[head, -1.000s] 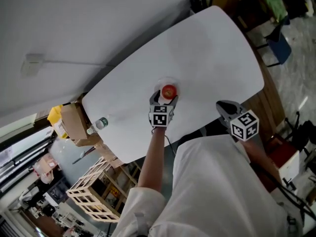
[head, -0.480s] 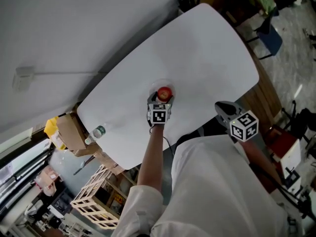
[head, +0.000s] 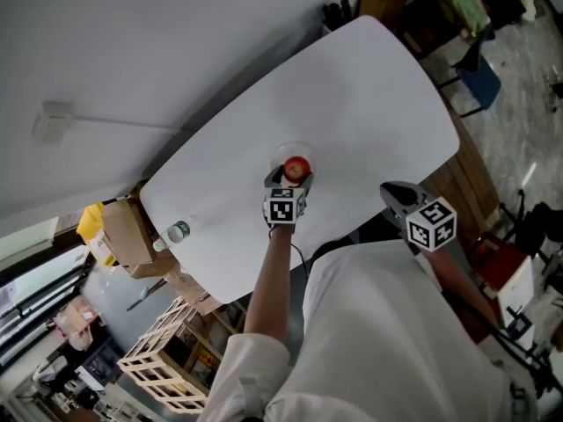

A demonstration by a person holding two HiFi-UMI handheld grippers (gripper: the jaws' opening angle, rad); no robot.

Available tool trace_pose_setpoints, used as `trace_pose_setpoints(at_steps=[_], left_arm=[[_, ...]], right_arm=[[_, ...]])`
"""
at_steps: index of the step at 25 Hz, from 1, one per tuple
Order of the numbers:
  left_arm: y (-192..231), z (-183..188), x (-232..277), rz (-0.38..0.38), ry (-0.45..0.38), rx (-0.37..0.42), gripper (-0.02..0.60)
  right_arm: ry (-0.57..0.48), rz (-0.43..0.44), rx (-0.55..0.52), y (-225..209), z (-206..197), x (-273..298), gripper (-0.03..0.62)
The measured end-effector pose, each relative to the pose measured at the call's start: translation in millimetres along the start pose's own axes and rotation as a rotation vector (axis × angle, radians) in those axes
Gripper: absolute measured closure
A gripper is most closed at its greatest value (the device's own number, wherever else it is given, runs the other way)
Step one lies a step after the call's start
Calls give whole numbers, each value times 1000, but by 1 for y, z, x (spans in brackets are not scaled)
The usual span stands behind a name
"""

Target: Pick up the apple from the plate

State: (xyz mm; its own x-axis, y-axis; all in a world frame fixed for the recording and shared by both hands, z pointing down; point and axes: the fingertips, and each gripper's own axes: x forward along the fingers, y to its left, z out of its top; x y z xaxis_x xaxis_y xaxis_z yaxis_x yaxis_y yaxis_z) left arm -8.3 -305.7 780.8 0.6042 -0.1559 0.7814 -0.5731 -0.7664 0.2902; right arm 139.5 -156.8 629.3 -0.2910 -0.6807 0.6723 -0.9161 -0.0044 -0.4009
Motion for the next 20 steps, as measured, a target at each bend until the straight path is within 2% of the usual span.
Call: trace_pose_setpoints(at_steps=[11, 20], left_arm=[[-17, 4, -29, -26, -53, -47, 222], [-40, 4, -58, 25, -114, -125, 222]], right_arm=[[-51, 12, 15, 1, 6, -12, 556], [-41, 95, -22, -3, 7, -27, 556]])
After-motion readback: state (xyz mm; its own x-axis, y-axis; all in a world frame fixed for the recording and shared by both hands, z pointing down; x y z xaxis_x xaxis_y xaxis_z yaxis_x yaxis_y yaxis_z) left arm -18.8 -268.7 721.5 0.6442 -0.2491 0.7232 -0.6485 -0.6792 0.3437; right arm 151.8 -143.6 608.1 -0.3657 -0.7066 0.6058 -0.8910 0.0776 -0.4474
